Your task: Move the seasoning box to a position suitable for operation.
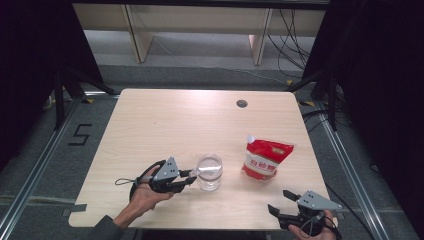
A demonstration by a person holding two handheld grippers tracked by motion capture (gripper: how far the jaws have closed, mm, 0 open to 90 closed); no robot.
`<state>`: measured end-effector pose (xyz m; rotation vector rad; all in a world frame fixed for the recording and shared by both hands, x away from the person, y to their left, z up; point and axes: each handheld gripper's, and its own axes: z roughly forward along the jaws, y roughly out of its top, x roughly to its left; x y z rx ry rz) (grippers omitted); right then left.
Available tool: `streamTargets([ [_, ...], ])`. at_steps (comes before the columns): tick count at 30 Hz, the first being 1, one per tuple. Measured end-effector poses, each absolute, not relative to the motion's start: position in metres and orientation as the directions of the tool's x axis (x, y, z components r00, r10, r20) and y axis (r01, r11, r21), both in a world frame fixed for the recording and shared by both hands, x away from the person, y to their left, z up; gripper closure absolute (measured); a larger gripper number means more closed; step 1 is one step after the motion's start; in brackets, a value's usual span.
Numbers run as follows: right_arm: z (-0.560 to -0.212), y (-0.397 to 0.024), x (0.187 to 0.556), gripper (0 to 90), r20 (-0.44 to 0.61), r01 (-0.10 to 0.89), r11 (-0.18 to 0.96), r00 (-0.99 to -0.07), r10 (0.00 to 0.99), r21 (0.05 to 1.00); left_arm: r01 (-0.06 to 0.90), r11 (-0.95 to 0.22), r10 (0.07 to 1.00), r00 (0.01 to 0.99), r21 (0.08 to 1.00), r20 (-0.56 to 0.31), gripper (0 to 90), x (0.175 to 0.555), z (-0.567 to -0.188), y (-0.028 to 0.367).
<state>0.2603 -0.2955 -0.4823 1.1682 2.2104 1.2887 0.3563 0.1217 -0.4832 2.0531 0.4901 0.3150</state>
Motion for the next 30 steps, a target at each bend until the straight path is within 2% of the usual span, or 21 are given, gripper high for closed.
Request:
streamTargets([
  [9,-0.4825,-0.2958,0.2612,24.9,0.109,0.477,0.259,-0.615,0.781,0.840,0.181,-0.464,0.397,0.917,0.867,0.021,72.8,0.3460,-0.4834,0.1192],
  [10,-0.4828,-0.2969,0.2631,26.0,0.068,0.441,0.285,-0.631,0.773,0.851,0.177,-0.466,0.387,0.922,0.867,0.020,72.8,0.3460,-0.4836,0.1192],
  [12,-0.4828,-0.2959,0.2619,27.3,0.085,0.455,0.277,-0.629,0.773,0.846,0.177,-0.471,0.391,0.920,0.864,0.024,72.7,0.3459,-0.4834,0.1192],
  [13,-0.4828,-0.2967,0.2633,27.8,0.045,0.420,0.302,-0.642,0.765,0.856,0.175,-0.472,0.389,0.921,0.864,0.025,72.7,0.3463,-0.4833,0.1191],
  [14,-0.4819,-0.2932,0.2591,27.7,0.105,0.478,0.276,-0.628,0.771,0.834,0.175,-0.472,0.388,0.921,0.864,0.025,72.7,0.3464,-0.4832,0.1191],
  [15,-0.4826,-0.2937,0.2620,27.8,0.066,0.433,0.299,-0.651,0.756,0.850,0.174,-0.474,0.388,0.921,0.863,0.027,72.6,0.3465,-0.4831,0.1192],
  [30,-0.4827,-0.2924,0.2622,27.7,0.045,0.418,0.318,-0.662,0.748,0.851,0.171,-0.487,0.399,0.916,0.857,0.044,72.3,0.3481,-0.4823,0.1222],
])
